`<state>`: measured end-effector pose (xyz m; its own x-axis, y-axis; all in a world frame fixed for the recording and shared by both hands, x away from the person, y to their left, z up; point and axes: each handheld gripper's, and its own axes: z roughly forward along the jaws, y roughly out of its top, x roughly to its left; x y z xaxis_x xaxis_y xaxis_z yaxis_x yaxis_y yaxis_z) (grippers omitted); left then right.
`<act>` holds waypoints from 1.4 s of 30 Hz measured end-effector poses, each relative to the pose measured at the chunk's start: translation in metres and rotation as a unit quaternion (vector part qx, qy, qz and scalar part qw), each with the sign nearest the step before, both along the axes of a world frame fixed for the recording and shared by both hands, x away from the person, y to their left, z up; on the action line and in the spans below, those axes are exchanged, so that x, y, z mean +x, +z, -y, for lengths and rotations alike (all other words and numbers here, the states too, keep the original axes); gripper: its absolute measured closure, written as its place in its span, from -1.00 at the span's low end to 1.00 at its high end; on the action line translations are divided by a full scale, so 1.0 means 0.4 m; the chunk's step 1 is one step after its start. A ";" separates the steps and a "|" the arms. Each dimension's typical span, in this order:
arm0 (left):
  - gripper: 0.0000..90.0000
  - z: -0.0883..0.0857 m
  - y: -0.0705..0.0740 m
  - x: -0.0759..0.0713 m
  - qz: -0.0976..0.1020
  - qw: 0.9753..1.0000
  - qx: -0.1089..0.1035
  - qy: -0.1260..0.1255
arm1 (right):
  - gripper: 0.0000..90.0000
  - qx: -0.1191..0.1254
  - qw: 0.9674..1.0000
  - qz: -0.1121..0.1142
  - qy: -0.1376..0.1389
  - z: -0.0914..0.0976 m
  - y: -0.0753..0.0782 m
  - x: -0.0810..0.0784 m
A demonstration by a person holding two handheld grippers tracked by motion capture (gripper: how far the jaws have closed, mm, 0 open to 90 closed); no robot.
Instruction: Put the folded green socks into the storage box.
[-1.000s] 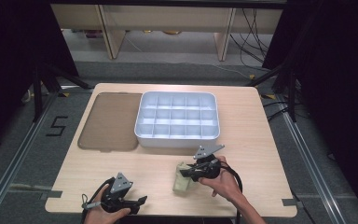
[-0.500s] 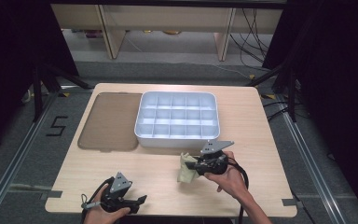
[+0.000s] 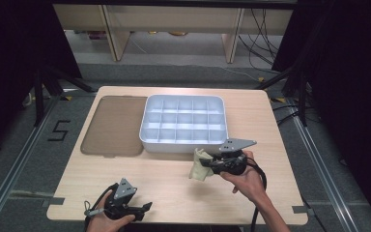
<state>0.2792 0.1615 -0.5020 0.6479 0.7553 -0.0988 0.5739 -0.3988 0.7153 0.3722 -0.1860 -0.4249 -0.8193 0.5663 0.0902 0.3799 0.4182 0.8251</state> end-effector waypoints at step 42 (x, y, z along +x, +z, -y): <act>-0.45 0.000 -0.006 0.009 -0.006 1.000 0.006 -0.007 | 0.61 -0.020 0.991 0.029 -0.130 0.150 0.140 0.154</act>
